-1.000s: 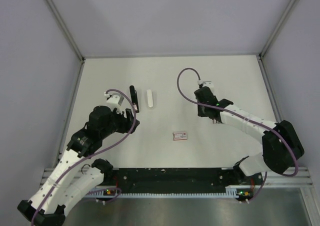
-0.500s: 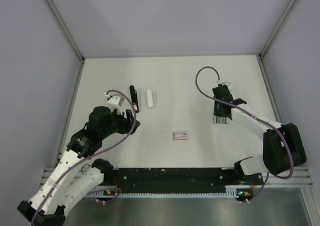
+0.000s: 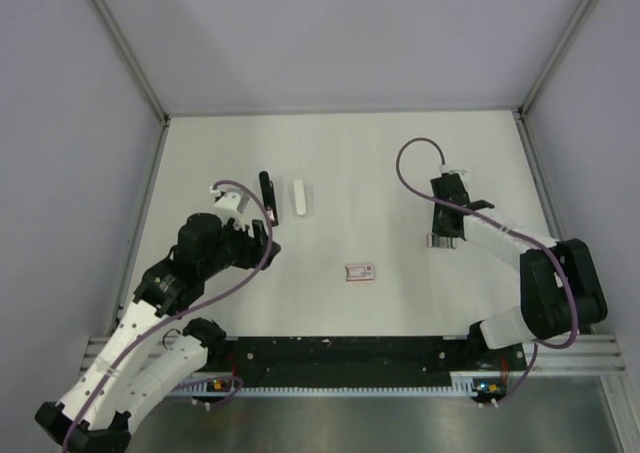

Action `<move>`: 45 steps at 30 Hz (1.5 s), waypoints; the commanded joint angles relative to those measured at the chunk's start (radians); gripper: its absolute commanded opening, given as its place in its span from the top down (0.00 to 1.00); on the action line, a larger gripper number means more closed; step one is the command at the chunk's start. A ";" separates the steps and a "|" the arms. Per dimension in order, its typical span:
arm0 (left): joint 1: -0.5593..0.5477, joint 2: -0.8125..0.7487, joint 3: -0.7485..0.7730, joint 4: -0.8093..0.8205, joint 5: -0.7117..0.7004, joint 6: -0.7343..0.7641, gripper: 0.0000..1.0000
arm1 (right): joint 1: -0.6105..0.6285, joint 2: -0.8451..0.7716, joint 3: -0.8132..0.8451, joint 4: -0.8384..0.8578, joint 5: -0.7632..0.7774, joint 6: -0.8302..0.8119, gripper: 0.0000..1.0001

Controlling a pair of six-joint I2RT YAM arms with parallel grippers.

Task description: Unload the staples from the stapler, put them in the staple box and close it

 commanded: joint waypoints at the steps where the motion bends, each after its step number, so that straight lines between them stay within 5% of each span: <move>1: 0.003 0.007 -0.001 0.045 0.006 0.011 0.30 | -0.019 0.020 0.000 0.048 -0.006 -0.010 0.89; 45: 0.006 0.032 0.008 0.057 0.012 0.013 0.30 | -0.028 -0.047 -0.043 0.025 -0.040 -0.003 0.88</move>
